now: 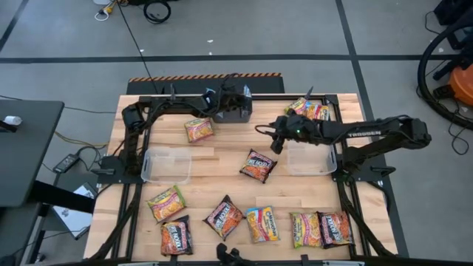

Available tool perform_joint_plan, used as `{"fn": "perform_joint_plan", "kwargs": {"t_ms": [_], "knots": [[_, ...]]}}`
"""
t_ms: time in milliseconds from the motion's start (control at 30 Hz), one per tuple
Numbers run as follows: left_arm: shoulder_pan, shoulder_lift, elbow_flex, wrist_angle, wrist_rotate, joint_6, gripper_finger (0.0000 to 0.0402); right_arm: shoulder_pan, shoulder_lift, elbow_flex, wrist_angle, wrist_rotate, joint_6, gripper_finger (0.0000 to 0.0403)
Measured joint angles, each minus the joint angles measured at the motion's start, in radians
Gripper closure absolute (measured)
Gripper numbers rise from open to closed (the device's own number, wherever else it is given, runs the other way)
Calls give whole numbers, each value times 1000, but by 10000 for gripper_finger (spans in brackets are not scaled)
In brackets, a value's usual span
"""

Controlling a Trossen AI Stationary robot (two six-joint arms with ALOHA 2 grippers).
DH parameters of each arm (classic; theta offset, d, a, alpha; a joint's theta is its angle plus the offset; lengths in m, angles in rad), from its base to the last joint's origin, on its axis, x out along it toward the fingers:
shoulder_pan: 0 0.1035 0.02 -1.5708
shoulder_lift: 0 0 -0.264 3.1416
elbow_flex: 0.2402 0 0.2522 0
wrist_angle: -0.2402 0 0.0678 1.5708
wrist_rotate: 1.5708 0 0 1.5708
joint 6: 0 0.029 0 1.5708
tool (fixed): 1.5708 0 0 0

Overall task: Sort Maruchan noodles
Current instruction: Put the blue noodle pack into the black bin

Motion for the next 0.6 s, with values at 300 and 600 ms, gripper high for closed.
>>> {"fn": "perform_joint_plan", "kwargs": {"t_ms": [300, 600], "knots": [[-4, -2, 22, 32, 53, 2, 221, -51, -1, 38, -92, 19, 3, 228], [-20, -2, 22, 28, 49, 10, 220, -72, -23, 38, -113, 18, 19, 228]]}}
